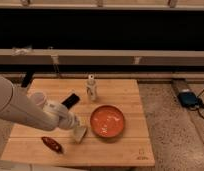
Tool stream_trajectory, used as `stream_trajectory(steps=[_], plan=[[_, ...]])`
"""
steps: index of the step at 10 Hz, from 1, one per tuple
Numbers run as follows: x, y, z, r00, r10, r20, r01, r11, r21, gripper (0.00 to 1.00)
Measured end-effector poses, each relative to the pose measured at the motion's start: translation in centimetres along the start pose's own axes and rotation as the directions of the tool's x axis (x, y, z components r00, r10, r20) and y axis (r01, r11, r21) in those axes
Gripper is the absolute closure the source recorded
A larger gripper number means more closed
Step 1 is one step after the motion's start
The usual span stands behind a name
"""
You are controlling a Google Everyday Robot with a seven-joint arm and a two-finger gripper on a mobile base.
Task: Wipe the white sponge on the table
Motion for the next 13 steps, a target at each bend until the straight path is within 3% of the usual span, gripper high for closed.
stream_trajectory(steps=[5,13], plan=[[0.2,3.2,-1.3,0.996,-0.08,0.025,0.082,0.995,-0.052,1.0],[-0.4,7.6,-2.2,0.978,-0.193,0.079,0.201,0.975,-0.1,1.0]])
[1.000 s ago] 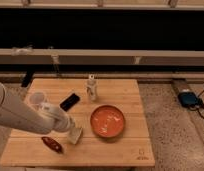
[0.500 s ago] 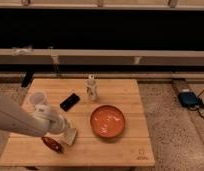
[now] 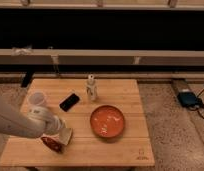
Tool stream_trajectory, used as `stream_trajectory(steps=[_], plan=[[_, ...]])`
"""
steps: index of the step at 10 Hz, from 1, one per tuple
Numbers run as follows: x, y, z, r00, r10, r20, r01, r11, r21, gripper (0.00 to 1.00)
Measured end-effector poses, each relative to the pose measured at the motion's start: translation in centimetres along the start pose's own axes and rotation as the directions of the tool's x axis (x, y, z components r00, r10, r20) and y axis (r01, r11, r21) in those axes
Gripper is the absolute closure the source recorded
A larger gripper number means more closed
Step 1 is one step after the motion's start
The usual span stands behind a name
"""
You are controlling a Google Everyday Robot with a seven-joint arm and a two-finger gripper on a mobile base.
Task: Wipe the white sponge on the table
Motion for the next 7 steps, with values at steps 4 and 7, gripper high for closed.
stream_trajectory(steps=[4,7], plan=[[-1.1,1.3,0.2,1.0,-0.025,0.01,0.025,1.0,-0.017,1.0],[-2.4,1.1,0.7,1.0,-0.014,0.011,0.014,1.0,-0.025,1.0]])
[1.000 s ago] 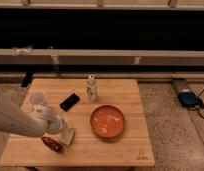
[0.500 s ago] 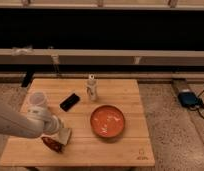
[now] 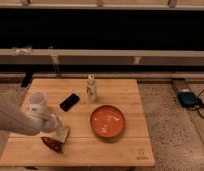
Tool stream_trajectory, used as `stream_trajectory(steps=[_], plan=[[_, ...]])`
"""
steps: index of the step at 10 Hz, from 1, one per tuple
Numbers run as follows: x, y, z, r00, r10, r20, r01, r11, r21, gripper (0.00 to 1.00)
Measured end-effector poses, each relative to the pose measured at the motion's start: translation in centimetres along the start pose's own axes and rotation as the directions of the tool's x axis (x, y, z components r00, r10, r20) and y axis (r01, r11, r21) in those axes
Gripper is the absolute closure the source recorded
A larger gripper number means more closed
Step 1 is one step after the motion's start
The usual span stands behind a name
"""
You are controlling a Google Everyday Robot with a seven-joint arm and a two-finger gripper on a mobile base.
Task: Wipe the white sponge on the table
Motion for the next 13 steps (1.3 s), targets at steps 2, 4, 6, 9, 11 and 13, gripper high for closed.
stream_trajectory(steps=[2,4,6,9,11,13], plan=[[-1.0,-0.2,0.3,1.0,0.009,0.003,-0.009,1.0,-0.005,1.0],[-1.9,-0.3,0.7,1.0,0.019,0.006,-0.019,1.0,-0.006,1.0],[-3.0,-1.2,1.4,0.999,0.045,0.005,-0.045,0.999,0.0,1.0],[-4.1,-3.4,2.3,0.994,0.11,-0.002,-0.11,0.994,0.017,1.0],[-4.3,-5.3,2.9,0.987,0.158,-0.01,-0.158,0.987,0.032,1.0],[-3.9,-6.5,3.3,0.98,0.198,-0.019,-0.197,0.979,0.048,1.0]])
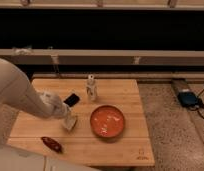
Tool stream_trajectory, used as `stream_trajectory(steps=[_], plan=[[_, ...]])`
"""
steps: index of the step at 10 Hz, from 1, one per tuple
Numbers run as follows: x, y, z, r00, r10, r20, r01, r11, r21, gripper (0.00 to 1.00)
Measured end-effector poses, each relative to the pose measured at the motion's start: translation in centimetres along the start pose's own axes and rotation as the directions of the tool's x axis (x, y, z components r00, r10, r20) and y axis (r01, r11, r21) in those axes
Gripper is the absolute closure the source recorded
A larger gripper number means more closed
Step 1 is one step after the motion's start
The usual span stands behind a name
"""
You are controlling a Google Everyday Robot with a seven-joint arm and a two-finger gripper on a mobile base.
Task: Wipe the white sponge on the table
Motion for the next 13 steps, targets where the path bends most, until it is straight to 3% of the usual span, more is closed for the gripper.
stream_trajectory(steps=[6,7,9,13], plan=[[1.2,-3.3,0.6,0.997,0.068,-0.03,-0.067,0.997,0.038,1.0],[1.7,-3.8,0.6,0.997,0.071,-0.037,-0.069,0.997,0.046,0.96],[2.4,-4.0,0.5,0.996,0.067,-0.05,-0.065,0.997,0.046,0.8],[4.1,-4.0,-0.2,0.994,0.011,-0.112,-0.012,1.0,-0.013,0.41]])
